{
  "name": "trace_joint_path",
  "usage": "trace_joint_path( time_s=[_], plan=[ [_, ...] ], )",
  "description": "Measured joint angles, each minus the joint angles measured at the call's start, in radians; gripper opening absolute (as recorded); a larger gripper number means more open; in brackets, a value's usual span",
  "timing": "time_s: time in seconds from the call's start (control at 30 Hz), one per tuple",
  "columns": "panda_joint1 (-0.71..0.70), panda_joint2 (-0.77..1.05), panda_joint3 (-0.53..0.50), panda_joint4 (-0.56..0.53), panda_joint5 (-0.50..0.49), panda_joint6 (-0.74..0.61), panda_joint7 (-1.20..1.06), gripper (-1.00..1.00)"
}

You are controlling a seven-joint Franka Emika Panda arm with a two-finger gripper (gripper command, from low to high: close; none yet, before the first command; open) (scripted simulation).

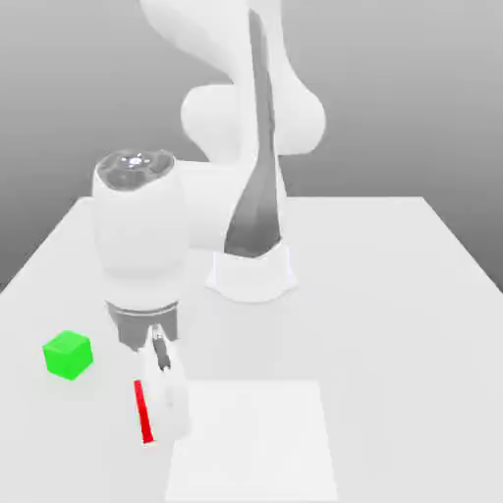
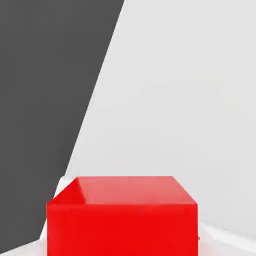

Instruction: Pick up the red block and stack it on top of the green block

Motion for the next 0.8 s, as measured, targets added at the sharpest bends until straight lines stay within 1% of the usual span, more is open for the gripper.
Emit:
trace_joint_path(
  time_s=[0.1, 0.17, 0.23, 0.37, 0.4, 0.63, 0.8],
  plan=[
    [-0.208, -0.1, -0.077, -0.088, 0.012, -0.007, 0.061, -1.0],
    [-0.266, -0.163, -0.11, -0.144, 0.026, -0.008, 0.094, -1.0],
    [-0.28, -0.139, -0.122, -0.162, 0.04, 0.037, 0.1, -1.0],
    [-0.281, -0.01, -0.115, -0.163, 0.082, 0.166, 0.075, -1.0],
    [-0.284, 0.019, -0.11, -0.162, 0.093, 0.194, 0.067, 1.0],
    [-0.285, 0.023, -0.109, -0.162, 0.094, 0.197, 0.066, 1.0],
    [-0.294, -0.133, -0.112, -0.168, 0.048, 0.048, 0.099, 1.0]
  ],
)
